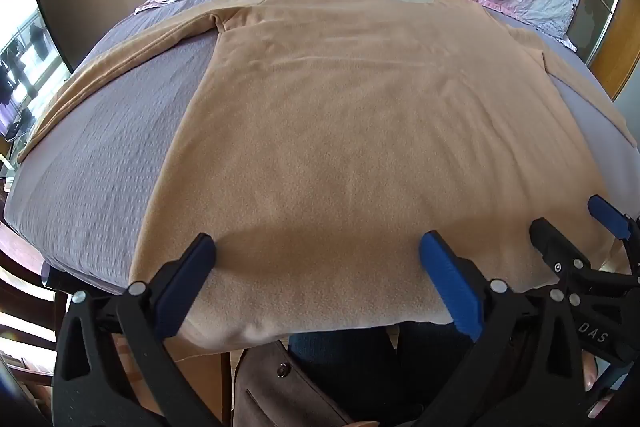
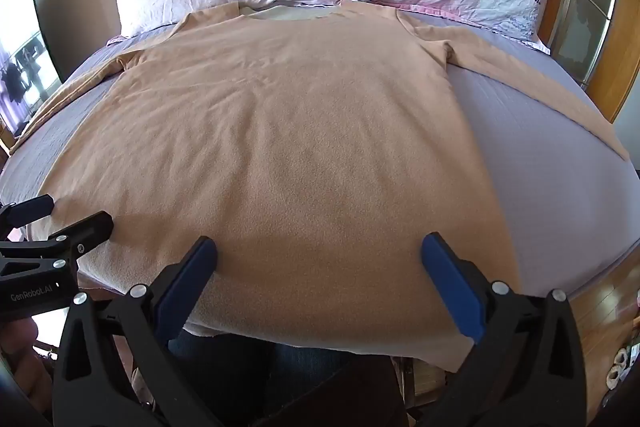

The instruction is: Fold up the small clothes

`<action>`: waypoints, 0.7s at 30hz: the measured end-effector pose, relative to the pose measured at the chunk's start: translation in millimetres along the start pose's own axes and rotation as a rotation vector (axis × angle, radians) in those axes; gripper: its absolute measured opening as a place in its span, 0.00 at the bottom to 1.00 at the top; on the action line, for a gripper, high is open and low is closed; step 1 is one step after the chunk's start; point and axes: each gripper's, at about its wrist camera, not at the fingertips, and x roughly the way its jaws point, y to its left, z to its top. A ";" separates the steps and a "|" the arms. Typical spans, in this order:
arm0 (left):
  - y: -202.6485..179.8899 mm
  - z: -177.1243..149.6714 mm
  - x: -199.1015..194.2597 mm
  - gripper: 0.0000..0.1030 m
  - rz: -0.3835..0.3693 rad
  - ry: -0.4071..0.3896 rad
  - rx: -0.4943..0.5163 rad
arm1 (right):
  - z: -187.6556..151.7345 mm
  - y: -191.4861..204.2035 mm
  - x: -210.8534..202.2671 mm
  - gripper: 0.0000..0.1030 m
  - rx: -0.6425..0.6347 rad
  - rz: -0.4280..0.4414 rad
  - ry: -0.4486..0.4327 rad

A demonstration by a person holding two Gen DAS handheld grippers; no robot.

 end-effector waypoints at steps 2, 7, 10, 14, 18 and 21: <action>0.0 0.1 0.0 0.98 0.000 0.000 0.000 | 0.1 0.0 0.0 0.99 0.001 0.000 0.000; 0.0 1.4 -0.2 0.98 0.000 0.001 0.000 | 0.0 0.0 0.0 0.99 0.001 0.000 0.001; 0.0 0.0 -0.1 0.98 0.000 -0.002 0.000 | 0.1 -0.1 0.1 0.99 0.001 0.001 0.001; 0.0 0.0 -0.1 0.98 0.000 -0.002 0.000 | -0.1 0.0 -0.4 0.99 0.001 0.001 0.001; 0.0 0.0 -0.1 0.98 0.000 -0.002 -0.001 | 0.1 0.0 -0.4 0.99 0.001 0.001 0.002; 0.0 0.0 -0.1 0.98 -0.001 -0.002 0.000 | 0.3 0.1 -0.3 0.99 0.001 0.000 0.003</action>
